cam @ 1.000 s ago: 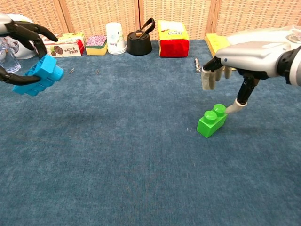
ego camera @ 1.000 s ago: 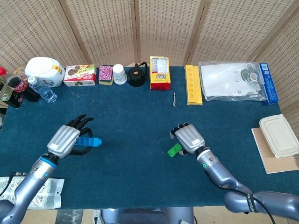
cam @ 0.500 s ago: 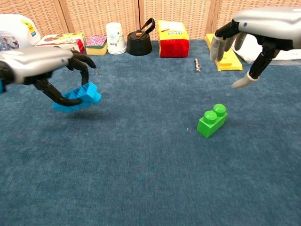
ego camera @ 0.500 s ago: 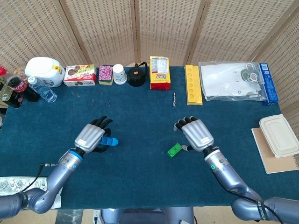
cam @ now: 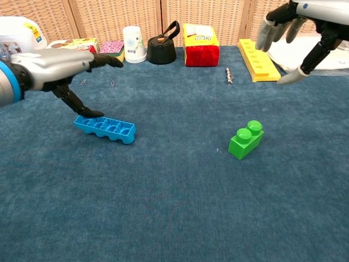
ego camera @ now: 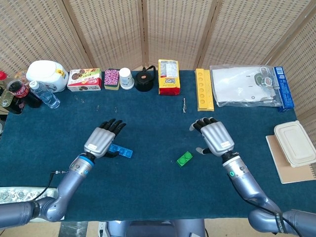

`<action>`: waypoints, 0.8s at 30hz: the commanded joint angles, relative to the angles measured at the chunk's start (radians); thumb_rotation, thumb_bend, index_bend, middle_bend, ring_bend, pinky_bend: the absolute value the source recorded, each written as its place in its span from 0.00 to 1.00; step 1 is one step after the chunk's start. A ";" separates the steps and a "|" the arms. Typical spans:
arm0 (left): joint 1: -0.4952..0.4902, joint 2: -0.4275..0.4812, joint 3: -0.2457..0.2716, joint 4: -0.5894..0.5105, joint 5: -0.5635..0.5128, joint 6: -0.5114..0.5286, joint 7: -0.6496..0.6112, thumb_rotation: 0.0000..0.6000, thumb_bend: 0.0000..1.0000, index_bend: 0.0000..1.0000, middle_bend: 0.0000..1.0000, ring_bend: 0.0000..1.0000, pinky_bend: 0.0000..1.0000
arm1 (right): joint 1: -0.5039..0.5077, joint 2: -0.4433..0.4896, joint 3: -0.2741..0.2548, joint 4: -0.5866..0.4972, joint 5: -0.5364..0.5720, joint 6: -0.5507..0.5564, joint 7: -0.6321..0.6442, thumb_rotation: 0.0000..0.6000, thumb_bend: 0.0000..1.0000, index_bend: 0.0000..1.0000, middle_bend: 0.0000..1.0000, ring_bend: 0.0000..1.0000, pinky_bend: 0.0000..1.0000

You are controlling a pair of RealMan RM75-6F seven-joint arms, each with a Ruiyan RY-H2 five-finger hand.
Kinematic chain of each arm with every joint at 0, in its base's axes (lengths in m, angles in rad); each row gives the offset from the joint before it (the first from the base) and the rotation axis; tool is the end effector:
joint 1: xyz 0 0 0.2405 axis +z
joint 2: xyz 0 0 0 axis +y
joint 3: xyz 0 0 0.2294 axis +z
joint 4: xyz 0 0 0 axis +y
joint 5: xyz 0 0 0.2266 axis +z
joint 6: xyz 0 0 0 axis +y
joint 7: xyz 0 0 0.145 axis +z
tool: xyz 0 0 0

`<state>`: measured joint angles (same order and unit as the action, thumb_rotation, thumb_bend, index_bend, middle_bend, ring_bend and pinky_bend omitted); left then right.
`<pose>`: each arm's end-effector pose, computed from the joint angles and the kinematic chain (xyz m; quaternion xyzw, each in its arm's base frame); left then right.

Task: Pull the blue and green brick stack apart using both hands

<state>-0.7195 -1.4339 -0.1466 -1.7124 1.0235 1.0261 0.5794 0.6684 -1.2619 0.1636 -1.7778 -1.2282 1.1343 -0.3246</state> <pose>-0.1178 0.3023 -0.0116 -0.7655 -0.3439 -0.3312 0.4314 -0.1182 -0.3093 0.0512 0.7210 -0.3250 0.4282 0.4372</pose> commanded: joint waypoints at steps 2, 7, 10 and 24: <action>0.038 0.049 0.007 -0.037 0.049 0.050 -0.051 0.81 0.25 0.08 0.08 0.00 0.17 | -0.019 -0.006 0.006 0.017 0.009 0.021 0.016 1.00 0.00 0.36 0.38 0.31 0.33; 0.120 0.143 0.035 -0.103 0.143 0.162 -0.117 0.82 0.25 0.09 0.08 0.00 0.17 | -0.058 -0.008 0.005 0.061 0.017 0.062 0.046 1.00 0.01 0.36 0.38 0.31 0.33; 0.181 0.199 0.061 -0.138 0.210 0.245 -0.152 0.82 0.25 0.08 0.08 0.00 0.17 | -0.087 -0.001 -0.003 0.084 0.026 0.073 0.079 1.00 0.01 0.36 0.38 0.31 0.33; 0.467 0.377 0.172 -0.160 0.399 0.567 -0.336 0.82 0.25 0.09 0.08 0.00 0.17 | -0.229 0.029 -0.062 0.147 0.007 0.185 0.079 1.00 0.01 0.40 0.39 0.31 0.30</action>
<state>-0.2847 -1.0795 0.0058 -1.8818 1.4068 1.5636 0.2666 0.4512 -1.2401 0.1074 -1.6304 -1.2167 1.3084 -0.2461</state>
